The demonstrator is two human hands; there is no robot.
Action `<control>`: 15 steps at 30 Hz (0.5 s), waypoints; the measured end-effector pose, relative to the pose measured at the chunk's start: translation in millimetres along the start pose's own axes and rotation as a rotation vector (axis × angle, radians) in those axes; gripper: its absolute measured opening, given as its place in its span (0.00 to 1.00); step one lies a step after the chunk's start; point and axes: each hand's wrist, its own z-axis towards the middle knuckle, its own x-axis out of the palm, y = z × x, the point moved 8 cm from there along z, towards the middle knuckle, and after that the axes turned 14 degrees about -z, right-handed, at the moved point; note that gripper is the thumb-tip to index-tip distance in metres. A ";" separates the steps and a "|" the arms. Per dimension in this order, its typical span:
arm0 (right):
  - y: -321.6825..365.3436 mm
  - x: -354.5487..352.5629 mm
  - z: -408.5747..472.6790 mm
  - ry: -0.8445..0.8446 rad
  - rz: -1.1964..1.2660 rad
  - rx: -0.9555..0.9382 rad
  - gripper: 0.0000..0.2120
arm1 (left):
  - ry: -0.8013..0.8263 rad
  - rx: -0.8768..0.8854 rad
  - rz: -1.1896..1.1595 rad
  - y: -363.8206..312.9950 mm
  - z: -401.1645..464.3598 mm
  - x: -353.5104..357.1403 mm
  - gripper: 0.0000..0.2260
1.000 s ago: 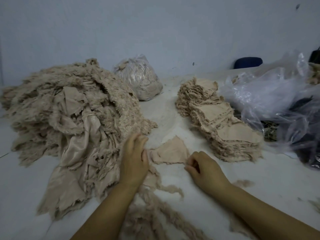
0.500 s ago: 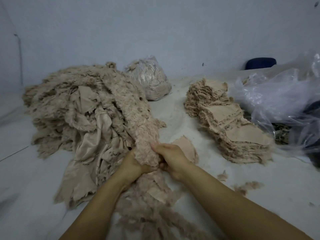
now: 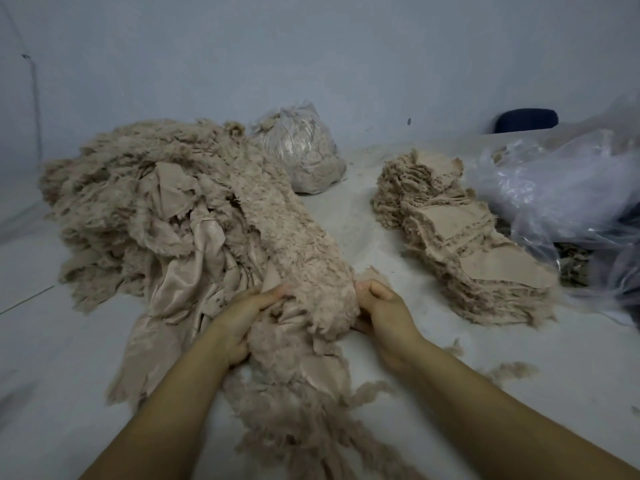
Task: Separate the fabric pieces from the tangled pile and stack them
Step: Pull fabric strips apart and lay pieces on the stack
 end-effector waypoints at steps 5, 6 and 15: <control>17.4 8.5 -7.2 -0.100 -0.321 -0.182 0.22 | 0.046 -0.135 -0.036 24.3 -6.0 22.5 0.20; 25.3 9.5 -12.6 -0.149 -0.525 -0.276 0.29 | 0.051 -0.154 -0.028 29.4 -7.4 26.1 0.20; 11.5 -17.5 2.6 -0.189 -0.069 -0.118 0.03 | -0.064 -0.042 0.033 17.6 -8.3 4.8 0.16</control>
